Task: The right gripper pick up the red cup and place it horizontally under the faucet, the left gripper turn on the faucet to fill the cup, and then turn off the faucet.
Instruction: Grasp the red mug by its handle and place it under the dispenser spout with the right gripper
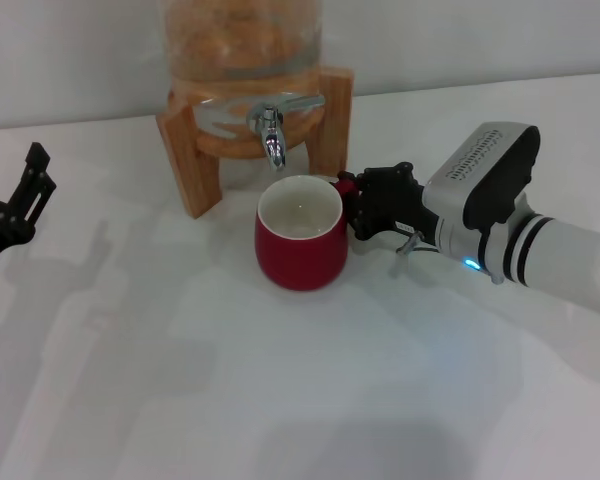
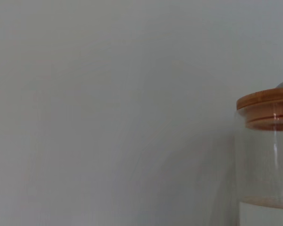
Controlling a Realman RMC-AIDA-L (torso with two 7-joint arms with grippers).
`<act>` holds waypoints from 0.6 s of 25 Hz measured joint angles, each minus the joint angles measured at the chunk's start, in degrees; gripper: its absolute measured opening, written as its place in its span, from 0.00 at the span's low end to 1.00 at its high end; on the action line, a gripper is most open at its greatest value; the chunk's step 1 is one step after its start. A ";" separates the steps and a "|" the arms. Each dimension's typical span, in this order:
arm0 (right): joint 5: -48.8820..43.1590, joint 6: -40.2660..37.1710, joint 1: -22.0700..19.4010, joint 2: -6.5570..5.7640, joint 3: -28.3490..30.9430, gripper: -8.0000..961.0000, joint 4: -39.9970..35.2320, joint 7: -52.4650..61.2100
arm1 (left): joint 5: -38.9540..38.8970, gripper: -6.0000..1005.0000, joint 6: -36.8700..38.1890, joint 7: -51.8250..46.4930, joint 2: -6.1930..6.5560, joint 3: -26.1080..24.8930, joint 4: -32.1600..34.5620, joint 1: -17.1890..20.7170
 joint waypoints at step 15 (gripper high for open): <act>0.93 3.12 0.75 0.01 0.58 0.16 -1.23 0.07 | 0.05 0.80 0.06 0.00 0.00 0.00 0.18 0.10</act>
